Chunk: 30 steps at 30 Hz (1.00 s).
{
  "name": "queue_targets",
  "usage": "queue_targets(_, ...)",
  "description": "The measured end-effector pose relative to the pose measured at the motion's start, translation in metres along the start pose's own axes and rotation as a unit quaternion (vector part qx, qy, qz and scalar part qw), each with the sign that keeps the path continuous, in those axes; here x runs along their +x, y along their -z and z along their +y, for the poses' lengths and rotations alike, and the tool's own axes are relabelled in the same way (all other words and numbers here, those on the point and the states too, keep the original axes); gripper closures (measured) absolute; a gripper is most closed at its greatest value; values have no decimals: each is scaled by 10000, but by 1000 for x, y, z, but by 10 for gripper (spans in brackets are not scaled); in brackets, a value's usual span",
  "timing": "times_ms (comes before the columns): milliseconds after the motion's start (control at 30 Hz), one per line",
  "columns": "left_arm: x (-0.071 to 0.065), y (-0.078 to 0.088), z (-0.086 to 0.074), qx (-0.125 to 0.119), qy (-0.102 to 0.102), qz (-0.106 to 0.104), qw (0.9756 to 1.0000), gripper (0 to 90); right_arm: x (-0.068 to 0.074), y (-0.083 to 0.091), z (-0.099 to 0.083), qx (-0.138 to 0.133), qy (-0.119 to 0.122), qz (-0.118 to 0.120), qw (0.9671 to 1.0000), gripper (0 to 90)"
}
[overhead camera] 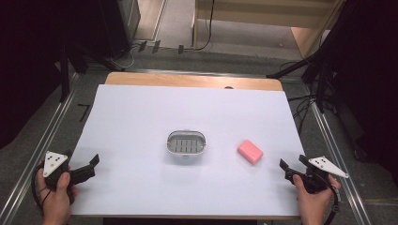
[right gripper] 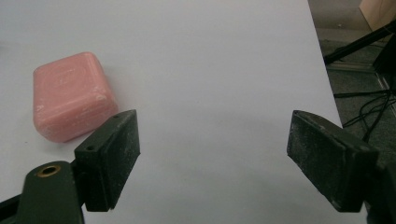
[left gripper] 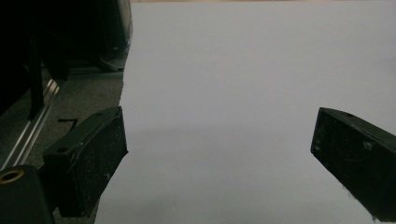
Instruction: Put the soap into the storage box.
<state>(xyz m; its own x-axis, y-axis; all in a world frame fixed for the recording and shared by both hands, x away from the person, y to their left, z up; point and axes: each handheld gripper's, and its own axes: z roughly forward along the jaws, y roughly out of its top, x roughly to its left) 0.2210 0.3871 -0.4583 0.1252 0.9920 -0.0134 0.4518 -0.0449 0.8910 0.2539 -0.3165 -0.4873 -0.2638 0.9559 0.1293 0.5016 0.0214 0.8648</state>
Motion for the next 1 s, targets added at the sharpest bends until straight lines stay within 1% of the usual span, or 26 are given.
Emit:
queue_targets(67, 0, 0, 0, 19, -34, 18, 10000, 42, 3, 0, 1, 9, 114, -89, 9999, 257)
queue_targets(167, -1, 0, 0, 4, -45, 12, 10000, 42, 3, -1, 2, 4, 167, -18, 9999, 325)
queue_targets(267, -1, 0, 0, 0, -67, -3, 10000, 42, 4, -1, 6, 115, 267, -63, 9996, 375)
queue_targets(300, -1, 0, 0, -3, -74, -13, 10000, 42, 4, -1, 6, 115, 267, -63, 9996, 375)
queue_targets(333, -1, 0, 0, -3, -78, -11, 10000, 42, 5, -2, 8, 151, 345, -61, 9993, 400)
queue_targets(367, -1, 0, 0, 0, -79, -14, 10000, 42, 5, -2, 12, 289, 465, -24, 9985, 402)
queue_targets(400, -1, 0, 0, 6, -75, -16, 10000, 42, 5, -3, 17, 440, 544, 108, 9975, 389)
queue_targets(433, -1, 0, 0, 10, -68, -14, 10000, 42, 8, -5, 25, 670, 614, 215, 9956, 357)
queue_targets(467, -1, 0, 0, 15, -56, -26, 10000, 42, 11, -6, 28, 735, 661, 175, 9950, 353)
queue_targets(500, 0, -1, 0, 33, -56, -27, 10000, 42, 11, -6, 28, 735, 661, 175, 9950, 353)
queue_targets(567, -1, -1, 0, 34, -56, -20, 10000, 42, 17, -9, 34, 987, 763, 98, 9921, 308)
queue_targets(633, -1, -1, 0, 46, -60, -13, 10000, 42, 23, -12, 39, 1238, 868, 56, 9885, 274)
queue_targets(667, -1, -1, 0, 44, -52, -9, 10000, 42, 28, -15, 44, 1452, 986, 55, 9845, 261)
queue_targets(700, -1, -1, 0, 47, -50, -6, 10000, 42, 28, -15, 44, 1452, 986, 55, 9845, 261)
queue_targets(733, -1, -1, 0, 49, -48, -6, 10000, 42, 31, -18, 50, 1605, 1049, 105, 9814, 247)
queue_targets(767, -1, -1, 0, 51, -49, -9, 10000, 42, 31, -18, 50, 1605, 1049, 105, 9814, 247)
queue_targets(833, 0, -1, 0, 51, -47, -24, 10000, 42, 35, -21, 55, 1801, 1104, 79, 9774, 227)
queue_targets(933, 0, -1, 0, 63, -24, -37, 10000, 41, 40, -27, 60, 2079, 1199, 253, 9705, 194)
queue_targets(1000, 0, -1, 0, 58, -20, -39, 10000, 41, 42, -31, 63, 2302, 1254, 450, 9640, 179)
